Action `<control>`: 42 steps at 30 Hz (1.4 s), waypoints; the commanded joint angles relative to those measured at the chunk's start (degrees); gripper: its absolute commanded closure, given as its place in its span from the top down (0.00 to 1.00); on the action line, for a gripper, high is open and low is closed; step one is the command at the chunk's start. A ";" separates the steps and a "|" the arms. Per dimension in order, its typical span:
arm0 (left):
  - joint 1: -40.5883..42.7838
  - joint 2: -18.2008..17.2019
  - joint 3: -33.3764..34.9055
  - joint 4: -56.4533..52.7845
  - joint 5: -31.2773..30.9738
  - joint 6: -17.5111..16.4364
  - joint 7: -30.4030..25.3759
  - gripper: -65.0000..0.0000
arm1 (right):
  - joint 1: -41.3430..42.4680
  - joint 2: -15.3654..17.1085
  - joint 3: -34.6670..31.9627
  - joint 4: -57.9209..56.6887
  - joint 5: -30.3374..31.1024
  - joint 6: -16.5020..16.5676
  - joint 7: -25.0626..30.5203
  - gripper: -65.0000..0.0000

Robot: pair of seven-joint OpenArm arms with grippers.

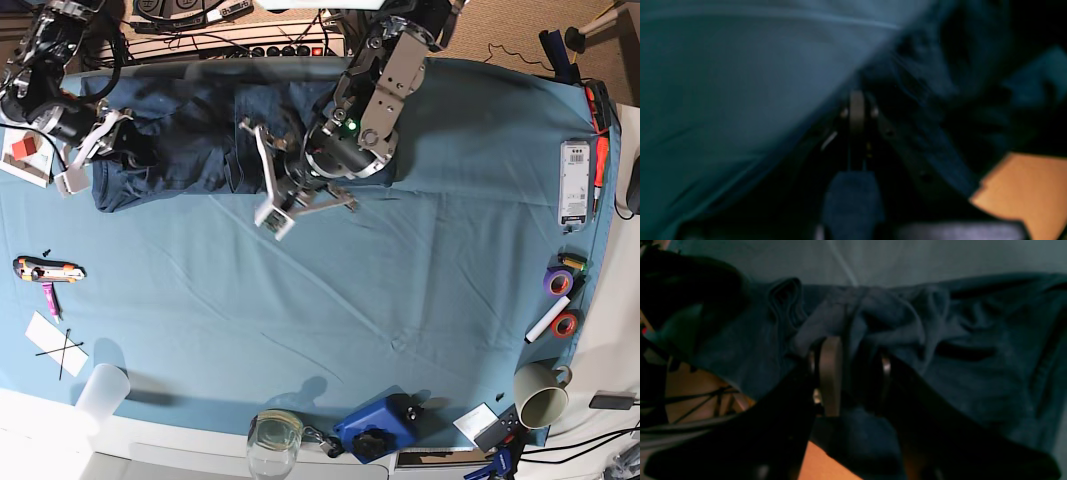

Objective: Fold the T-shirt properly
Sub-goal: 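Release the strip with the left gripper and raise it away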

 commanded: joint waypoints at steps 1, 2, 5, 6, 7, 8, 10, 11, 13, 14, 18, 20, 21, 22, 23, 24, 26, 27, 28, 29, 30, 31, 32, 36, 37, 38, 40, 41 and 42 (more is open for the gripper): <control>-0.72 1.11 0.22 1.73 1.68 0.28 -0.44 0.00 | 0.35 1.86 0.90 1.01 1.77 0.08 0.85 0.25; -0.72 1.11 0.22 2.16 4.00 0.57 0.07 0.00 | 0.35 2.38 1.29 1.01 1.79 0.08 0.90 0.25; -0.55 0.55 0.22 2.82 8.83 2.84 0.42 0.00 | 0.68 3.34 3.23 1.01 2.82 0.08 0.87 0.25; -0.44 -0.02 0.22 3.15 8.96 3.48 0.39 0.00 | 0.96 3.52 4.00 1.01 3.02 0.08 0.90 0.25; -0.28 -0.63 0.22 3.58 8.92 3.45 0.48 0.00 | 1.18 3.67 4.83 1.01 3.02 0.08 0.90 0.25; -0.11 -1.31 0.22 4.17 8.92 3.41 0.46 0.00 | 1.42 3.78 5.60 1.01 2.99 0.08 0.94 0.25; 0.09 -2.75 0.22 5.25 8.94 3.41 0.50 0.00 | 2.03 3.82 6.84 1.01 3.02 0.08 0.94 0.25; 0.24 -3.50 0.22 5.75 8.96 3.41 0.46 0.00 | 2.14 3.93 7.13 1.01 3.02 0.08 1.01 0.25; 0.70 -4.94 0.22 6.71 9.14 3.43 0.37 0.00 | 2.12 3.87 7.34 1.01 2.82 0.08 0.98 0.25; 0.92 -5.64 0.22 7.21 9.29 3.43 0.37 0.00 | 2.12 3.80 7.34 1.01 2.78 0.08 0.83 0.25; 2.64 -8.79 0.22 9.29 10.36 3.69 0.39 0.00 | 2.27 3.76 7.34 1.01 -0.42 0.08 0.81 0.25; 3.78 -10.23 0.22 10.43 11.10 4.98 0.37 0.00 | 2.25 3.74 7.34 1.01 -2.21 0.08 0.76 0.25; 4.35 -10.86 0.22 11.13 11.15 5.38 0.39 0.00 | 2.23 3.74 7.34 1.01 -3.04 0.08 0.44 0.27; 4.96 -11.47 0.22 11.93 11.52 5.35 0.35 0.00 | 2.23 3.76 7.34 1.01 -3.78 0.08 0.38 0.34; 5.57 -11.96 0.22 12.72 11.78 5.33 0.26 0.00 | 2.21 3.74 7.34 0.98 -4.57 0.08 0.38 0.42; 6.19 -12.46 0.22 13.51 12.31 5.33 -0.11 0.00 | 2.12 3.74 7.34 0.98 -5.33 0.08 0.38 0.49; 7.39 -13.53 0.20 14.88 14.12 6.29 -0.28 0.00 | 2.08 3.72 7.34 0.98 -6.12 0.08 0.38 0.54; 7.89 -14.10 0.20 15.39 14.97 7.50 -0.24 0.00 | 2.08 3.74 7.34 1.01 -6.12 0.08 0.38 0.54; 8.26 -14.80 0.20 15.72 16.00 8.85 -0.26 0.00 | 2.10 3.76 7.37 0.98 -6.25 0.08 0.38 0.54; 8.52 -15.58 0.20 16.00 17.29 9.73 -0.22 0.00 | 2.12 3.74 7.54 0.98 -6.29 0.08 0.38 0.54; 8.70 -16.37 0.13 16.35 18.49 9.86 -0.02 0.00 | 2.25 3.72 7.69 0.98 -6.62 0.08 0.38 0.54; 8.79 -16.94 -0.20 16.63 19.02 9.81 -0.02 0.00 | 2.27 3.76 7.82 0.98 -8.39 0.08 0.38 0.54; 8.76 -17.42 -0.83 16.81 18.97 9.84 -0.02 0.00 | 2.54 3.69 8.07 0.94 -10.73 0.08 0.38 0.54; 8.76 -18.23 -7.21 16.83 15.47 9.01 -0.22 0.00 | 2.62 3.76 8.81 -0.79 -14.80 -0.52 2.86 0.54; 8.76 -18.23 -9.79 16.83 13.03 7.67 -0.24 0.00 | 2.91 3.74 8.81 -1.55 -14.86 -0.50 2.93 0.54; 8.81 -18.23 -12.55 16.83 10.03 6.08 -0.31 0.00 | 3.10 3.76 8.81 -2.51 -14.86 -0.48 2.89 0.54; 8.79 -18.23 -18.18 16.83 3.32 2.82 -0.24 0.00 | 3.78 3.76 8.81 -4.87 -14.91 -0.46 2.86 0.54; 8.81 -18.25 -20.72 16.83 0.35 1.36 -0.24 0.00 | 4.17 3.78 8.81 -6.25 -14.91 -0.46 2.86 0.54; 8.87 -18.25 -23.15 16.83 -2.32 -0.04 -0.22 0.00 | 4.55 3.91 8.81 -7.89 -14.86 -0.46 2.89 0.54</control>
